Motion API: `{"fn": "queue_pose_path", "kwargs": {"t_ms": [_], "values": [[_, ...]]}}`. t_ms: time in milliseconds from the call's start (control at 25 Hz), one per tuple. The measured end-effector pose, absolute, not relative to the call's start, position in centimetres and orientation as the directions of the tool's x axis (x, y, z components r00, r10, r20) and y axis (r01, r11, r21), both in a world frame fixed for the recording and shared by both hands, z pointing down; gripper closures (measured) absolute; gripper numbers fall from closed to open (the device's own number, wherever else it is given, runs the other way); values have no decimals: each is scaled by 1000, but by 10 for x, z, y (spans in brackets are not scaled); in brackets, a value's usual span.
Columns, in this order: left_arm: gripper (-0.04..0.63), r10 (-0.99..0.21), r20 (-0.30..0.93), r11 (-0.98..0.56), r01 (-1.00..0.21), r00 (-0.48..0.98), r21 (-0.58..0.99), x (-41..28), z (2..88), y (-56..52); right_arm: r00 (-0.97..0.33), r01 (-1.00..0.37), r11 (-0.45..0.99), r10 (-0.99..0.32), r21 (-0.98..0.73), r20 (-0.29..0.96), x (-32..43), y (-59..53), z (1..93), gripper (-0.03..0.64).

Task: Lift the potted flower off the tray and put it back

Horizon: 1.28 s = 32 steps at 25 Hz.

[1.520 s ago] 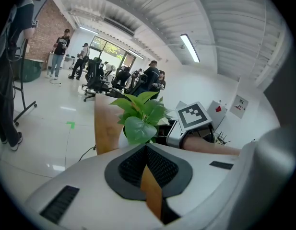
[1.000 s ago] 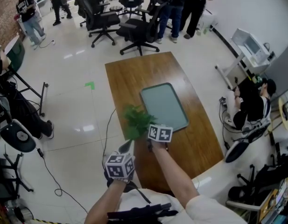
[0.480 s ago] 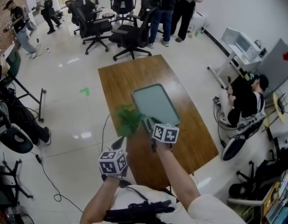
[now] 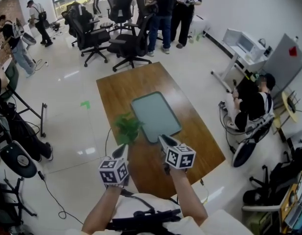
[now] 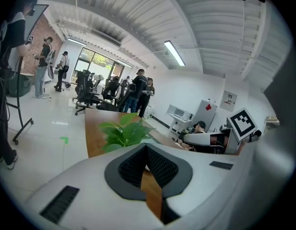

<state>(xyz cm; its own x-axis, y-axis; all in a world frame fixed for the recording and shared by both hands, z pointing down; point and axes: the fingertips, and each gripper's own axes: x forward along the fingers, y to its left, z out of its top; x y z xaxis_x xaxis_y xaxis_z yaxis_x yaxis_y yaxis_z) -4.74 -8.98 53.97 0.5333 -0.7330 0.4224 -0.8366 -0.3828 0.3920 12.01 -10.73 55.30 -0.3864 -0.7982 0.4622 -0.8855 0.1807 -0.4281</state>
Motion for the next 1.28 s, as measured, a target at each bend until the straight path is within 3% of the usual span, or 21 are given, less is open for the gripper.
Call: {"fn": "queue_pose_path", "kwargs": {"t_ms": [440, 1280], "values": [[598, -719, 420, -426, -828, 554, 364, -30, 537, -80, -375, -858, 115, -806, -500, 458, 122, -75, 570, 520], [598, -737, 422, -374, -839, 527, 394, -44, 540, -83, -433, -835, 156, -778, -528, 455, 100, -81, 578, 520]]}}
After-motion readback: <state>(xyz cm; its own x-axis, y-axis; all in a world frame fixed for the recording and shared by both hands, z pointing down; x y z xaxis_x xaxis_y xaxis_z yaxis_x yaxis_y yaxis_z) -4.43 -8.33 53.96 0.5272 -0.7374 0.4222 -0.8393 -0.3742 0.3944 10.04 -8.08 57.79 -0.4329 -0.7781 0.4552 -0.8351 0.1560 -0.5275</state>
